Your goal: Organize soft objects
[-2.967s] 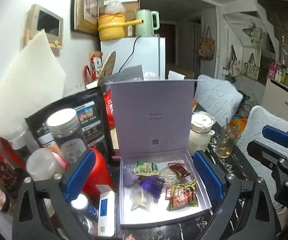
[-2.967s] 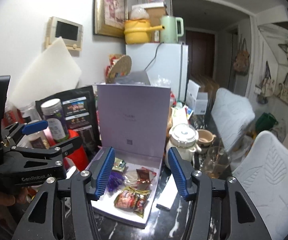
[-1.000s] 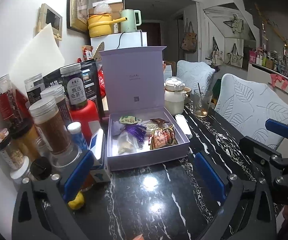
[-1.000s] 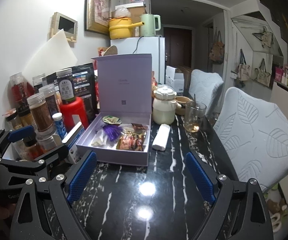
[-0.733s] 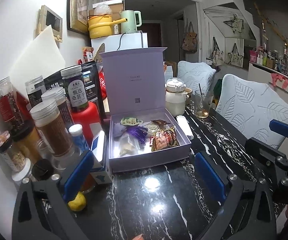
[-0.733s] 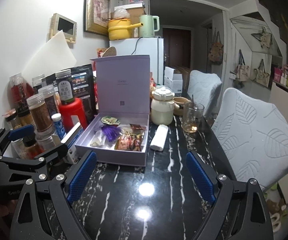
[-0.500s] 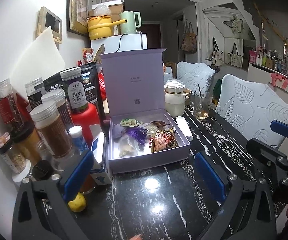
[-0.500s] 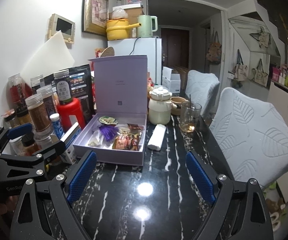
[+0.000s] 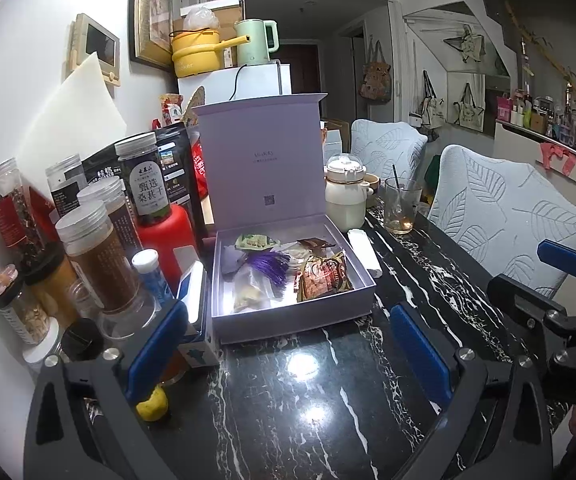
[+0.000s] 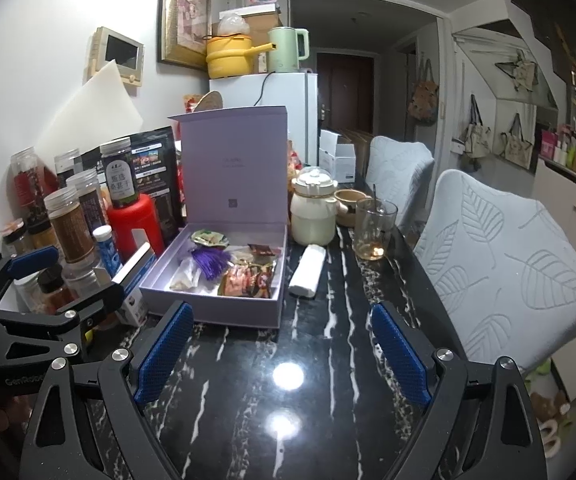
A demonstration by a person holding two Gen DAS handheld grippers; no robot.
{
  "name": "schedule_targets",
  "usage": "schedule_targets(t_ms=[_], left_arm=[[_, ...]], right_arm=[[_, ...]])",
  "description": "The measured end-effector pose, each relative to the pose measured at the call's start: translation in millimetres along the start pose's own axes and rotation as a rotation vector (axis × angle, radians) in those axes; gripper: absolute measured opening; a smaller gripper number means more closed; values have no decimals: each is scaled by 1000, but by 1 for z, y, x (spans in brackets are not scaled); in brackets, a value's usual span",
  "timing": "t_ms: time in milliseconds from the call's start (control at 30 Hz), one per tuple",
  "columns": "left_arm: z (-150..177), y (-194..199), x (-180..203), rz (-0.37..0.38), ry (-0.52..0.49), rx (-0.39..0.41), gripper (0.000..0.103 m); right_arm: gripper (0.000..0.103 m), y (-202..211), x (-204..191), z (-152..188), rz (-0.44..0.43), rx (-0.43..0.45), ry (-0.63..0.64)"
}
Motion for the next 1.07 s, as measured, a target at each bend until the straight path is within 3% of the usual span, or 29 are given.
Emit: schedule_targets(t_ms=[1067], left_arm=[[7,-13,-7,36,36,-37,103]], right_arm=[[92,-6,2,1,20,-24,-6]])
Point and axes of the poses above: each gripper's, at about its wrist camera, not at the fingertips, and y roughly against the way its jaws point, x to its right, z to its underside, the point moved 1 cm from there along -y, roughly the way its jaws point, and after that the axes turned 10 degrees about -y, right-handed, at the moved point
